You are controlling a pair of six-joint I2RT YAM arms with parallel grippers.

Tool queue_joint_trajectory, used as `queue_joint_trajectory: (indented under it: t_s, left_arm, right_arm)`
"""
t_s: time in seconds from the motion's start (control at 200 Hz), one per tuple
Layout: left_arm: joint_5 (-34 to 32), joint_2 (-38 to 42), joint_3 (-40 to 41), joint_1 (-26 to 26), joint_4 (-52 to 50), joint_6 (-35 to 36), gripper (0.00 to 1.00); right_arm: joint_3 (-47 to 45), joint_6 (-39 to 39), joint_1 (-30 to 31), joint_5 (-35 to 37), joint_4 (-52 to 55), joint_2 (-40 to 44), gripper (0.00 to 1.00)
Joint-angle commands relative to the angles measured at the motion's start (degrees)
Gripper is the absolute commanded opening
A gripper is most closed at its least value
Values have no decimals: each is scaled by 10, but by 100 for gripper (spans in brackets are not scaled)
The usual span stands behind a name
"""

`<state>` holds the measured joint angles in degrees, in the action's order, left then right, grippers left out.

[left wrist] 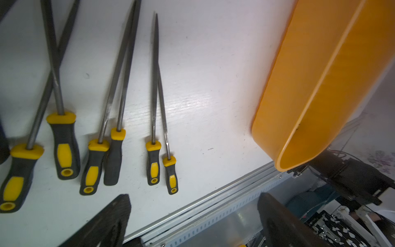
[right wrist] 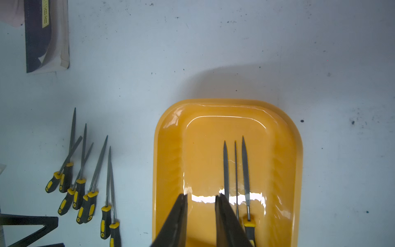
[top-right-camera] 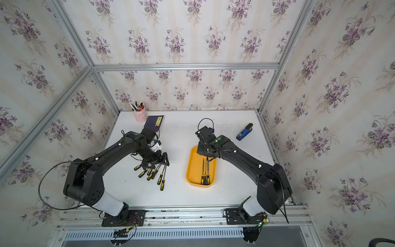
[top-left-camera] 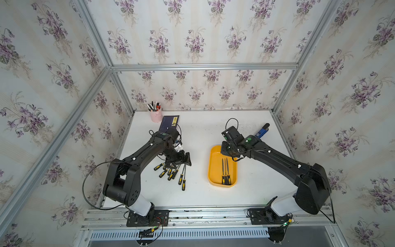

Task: Put the file tool into the storage box
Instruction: Pick up the file tool from the center of the board.

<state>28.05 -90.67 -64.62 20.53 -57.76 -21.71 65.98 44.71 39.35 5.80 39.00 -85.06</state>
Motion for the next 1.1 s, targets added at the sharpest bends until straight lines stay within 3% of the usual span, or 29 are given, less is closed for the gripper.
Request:
queue_joint_trajectory:
  t_s: [0.0,0.31,0.56,0.734,0.844,0.879,1.099]
  left_arm:
    - [-38,9,20,28,-18,-29,94]
    - [-47,4,95,118,37,-117,75]
    - [-72,-15,127,155,74,-155,71]
    - [-110,-26,135,160,94,-179,57]
    - [-131,-34,131,163,95,-182,56]
    - [-135,-40,130,163,95,-182,50]
    - [-160,-62,121,173,103,-188,36]
  right_arm:
    - [-16,12,0,-17,3,7,27]
    - [-25,0,0,-10,16,13,26]
    - [-28,-14,0,-6,23,14,26]
    - [-42,-15,0,-3,19,25,25]
    - [-54,-14,0,-4,12,33,25]
    - [-57,-12,0,-4,10,35,25]
    - [-62,-16,0,-12,3,38,24]
